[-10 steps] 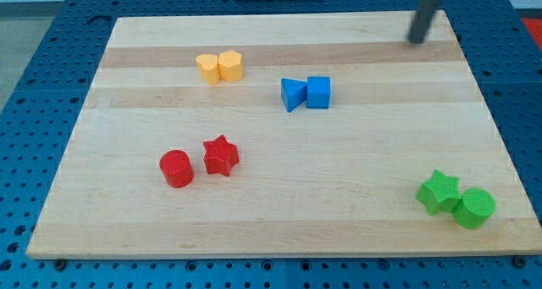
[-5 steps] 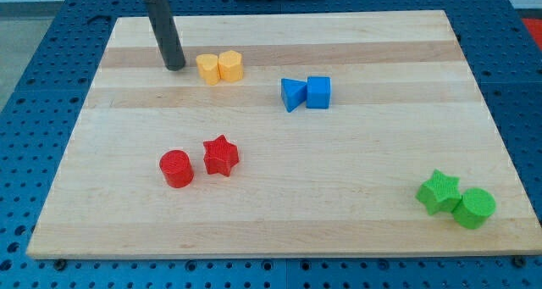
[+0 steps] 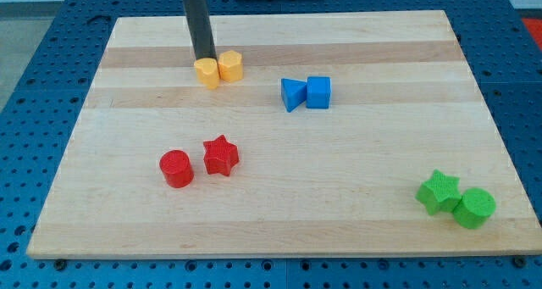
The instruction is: Slide the yellow hexagon parallel to the right of the blue cube
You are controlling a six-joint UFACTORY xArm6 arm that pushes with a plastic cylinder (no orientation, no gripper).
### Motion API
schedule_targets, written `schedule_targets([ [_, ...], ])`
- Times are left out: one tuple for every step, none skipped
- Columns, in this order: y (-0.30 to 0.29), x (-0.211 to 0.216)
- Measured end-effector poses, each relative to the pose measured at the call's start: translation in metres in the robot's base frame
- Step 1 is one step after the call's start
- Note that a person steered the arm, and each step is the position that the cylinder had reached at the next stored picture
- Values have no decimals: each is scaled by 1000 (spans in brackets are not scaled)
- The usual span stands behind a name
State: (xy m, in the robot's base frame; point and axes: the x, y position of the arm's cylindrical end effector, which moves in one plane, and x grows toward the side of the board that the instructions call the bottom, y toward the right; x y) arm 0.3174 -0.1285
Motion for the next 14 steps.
schedule_targets([
  [-30, 22],
  [-26, 26],
  [34, 15],
  [106, -8],
  [145, -11],
  [129, -5],
  [94, -7],
  [103, -39],
  [148, -50],
  [201, -43],
  [231, -40],
  [231, -40],
  [231, -23],
  [231, -28],
])
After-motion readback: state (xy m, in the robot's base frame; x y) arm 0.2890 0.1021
